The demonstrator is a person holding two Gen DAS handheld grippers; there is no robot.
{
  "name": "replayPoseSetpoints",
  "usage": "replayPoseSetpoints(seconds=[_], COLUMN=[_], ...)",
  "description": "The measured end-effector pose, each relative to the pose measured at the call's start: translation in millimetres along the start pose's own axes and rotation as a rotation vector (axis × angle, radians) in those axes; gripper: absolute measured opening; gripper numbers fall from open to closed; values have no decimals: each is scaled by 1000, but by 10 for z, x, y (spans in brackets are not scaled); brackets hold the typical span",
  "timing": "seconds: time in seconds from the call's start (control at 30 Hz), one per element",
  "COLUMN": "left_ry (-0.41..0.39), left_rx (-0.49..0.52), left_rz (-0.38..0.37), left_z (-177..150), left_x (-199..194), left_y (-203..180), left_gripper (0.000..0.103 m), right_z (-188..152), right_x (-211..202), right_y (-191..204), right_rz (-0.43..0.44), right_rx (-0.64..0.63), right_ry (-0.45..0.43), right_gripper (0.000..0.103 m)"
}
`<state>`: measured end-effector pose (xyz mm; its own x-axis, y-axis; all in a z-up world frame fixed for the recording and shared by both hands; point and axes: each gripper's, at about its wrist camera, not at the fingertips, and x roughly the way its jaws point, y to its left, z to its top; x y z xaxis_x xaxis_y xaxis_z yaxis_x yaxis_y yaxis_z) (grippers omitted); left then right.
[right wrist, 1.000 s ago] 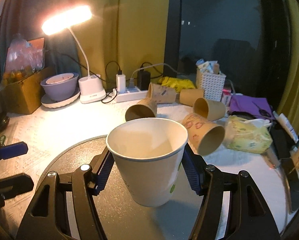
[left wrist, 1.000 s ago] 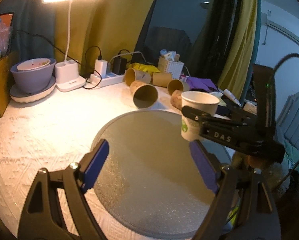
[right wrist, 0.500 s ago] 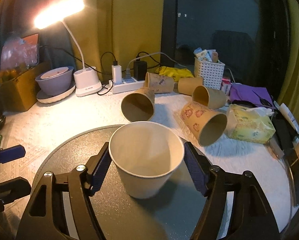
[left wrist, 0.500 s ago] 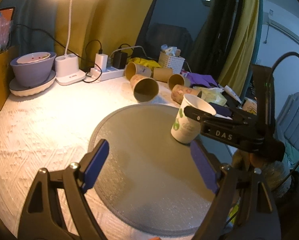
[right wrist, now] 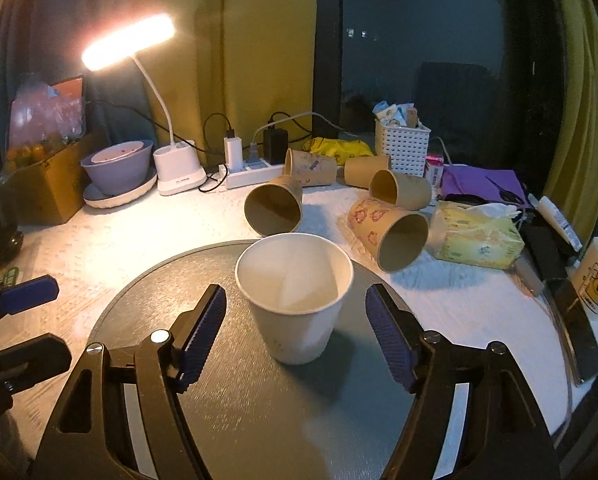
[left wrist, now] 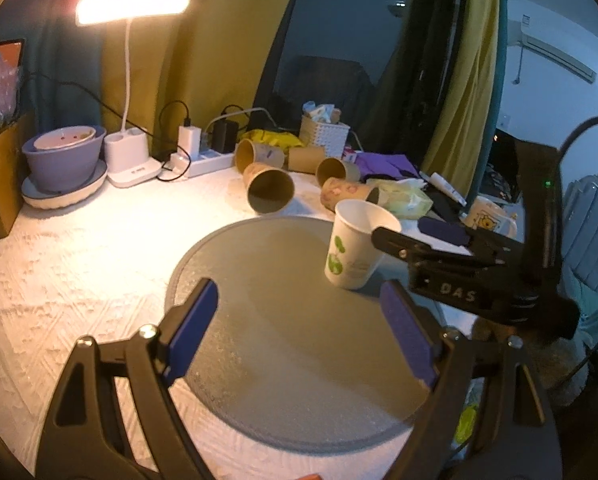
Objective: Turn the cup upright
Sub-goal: 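Open the right gripper and pull it back from the cup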
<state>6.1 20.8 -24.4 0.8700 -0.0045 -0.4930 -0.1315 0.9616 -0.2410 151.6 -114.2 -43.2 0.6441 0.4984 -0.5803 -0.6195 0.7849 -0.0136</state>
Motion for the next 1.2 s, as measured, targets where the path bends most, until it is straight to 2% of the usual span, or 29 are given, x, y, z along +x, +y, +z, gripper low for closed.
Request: replayPoseSetpoints(seconds=[0.27, 0.77, 1.07, 1.2], left_ry=[-13, -73, -162, -177], left_rx=[13, 42, 66, 81], left_rz=[12, -16, -21, -19], left_z=[-36, 10, 102, 141], left_x=[-218, -623, -934, -1031], left_y=[-68, -271, -355, -408], left_gripper=[85, 85, 85, 85], right_z=[-46, -128, -105, -60], right_x=[-407, -1183, -1581, -1714], right_y=[-34, 30, 137, 179], right_rz=[-21, -46, -46, -41], right_rx=[11, 22, 23, 18], right_ry=[-35, -95, -159, -186], right_gripper=[75, 75, 75, 75])
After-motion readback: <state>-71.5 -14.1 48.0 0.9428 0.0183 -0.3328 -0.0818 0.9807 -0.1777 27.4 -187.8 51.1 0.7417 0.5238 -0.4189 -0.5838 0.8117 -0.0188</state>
